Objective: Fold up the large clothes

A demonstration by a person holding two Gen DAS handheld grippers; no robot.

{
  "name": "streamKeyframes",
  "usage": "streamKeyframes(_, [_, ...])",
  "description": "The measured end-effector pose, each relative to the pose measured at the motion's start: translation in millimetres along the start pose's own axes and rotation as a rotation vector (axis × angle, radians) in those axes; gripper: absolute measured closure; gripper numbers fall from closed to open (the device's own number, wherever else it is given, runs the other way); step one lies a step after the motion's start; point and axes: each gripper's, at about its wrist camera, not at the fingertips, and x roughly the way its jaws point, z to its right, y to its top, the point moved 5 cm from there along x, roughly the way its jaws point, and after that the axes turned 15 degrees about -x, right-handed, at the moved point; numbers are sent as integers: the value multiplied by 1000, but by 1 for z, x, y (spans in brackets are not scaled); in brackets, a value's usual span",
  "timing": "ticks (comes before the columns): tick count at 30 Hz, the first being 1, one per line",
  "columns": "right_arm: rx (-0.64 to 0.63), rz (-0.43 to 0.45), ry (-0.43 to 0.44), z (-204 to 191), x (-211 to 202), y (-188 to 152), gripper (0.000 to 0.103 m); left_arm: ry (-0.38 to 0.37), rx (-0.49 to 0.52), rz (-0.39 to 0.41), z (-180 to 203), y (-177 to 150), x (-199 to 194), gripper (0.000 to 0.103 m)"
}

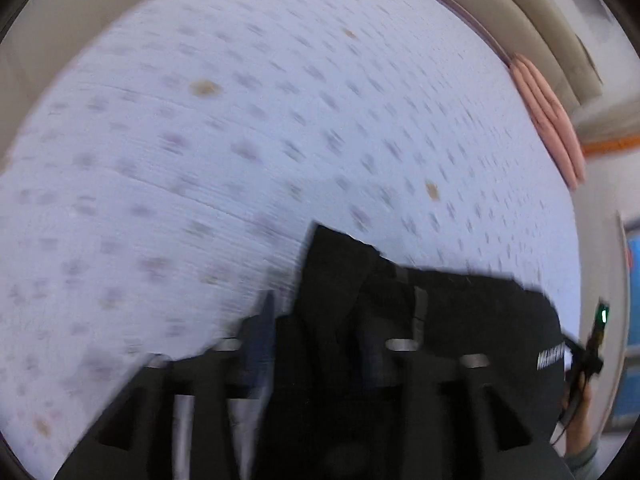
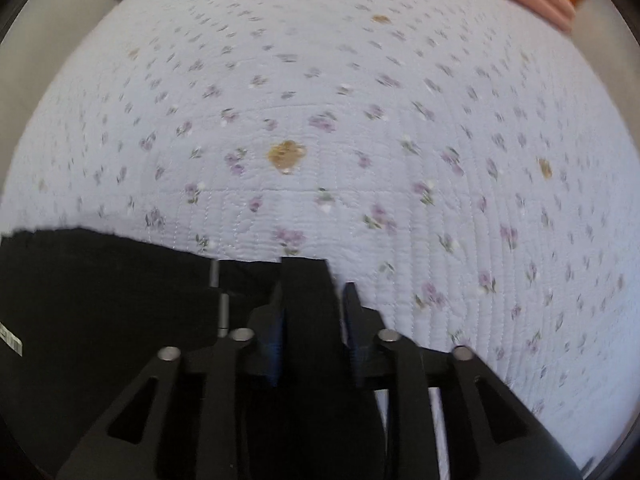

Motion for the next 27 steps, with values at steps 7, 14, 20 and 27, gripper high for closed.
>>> streamKeyframes(7, [139,154,42,20,-96,-45,41,32,-66,237,-36,13,-107,34])
streamKeyframes(14, [-6,205,133,-78,-160,-98,40,68,336,217,58,-124,-137,34])
streamKeyframes(20, [-104,222,177,-147,-163,-124,41,5,549,168,126,-234,-113,34])
streamKeyframes(27, [-205,85,88,-188,-93,-146,40,89,581,48,122,-268,-30,35])
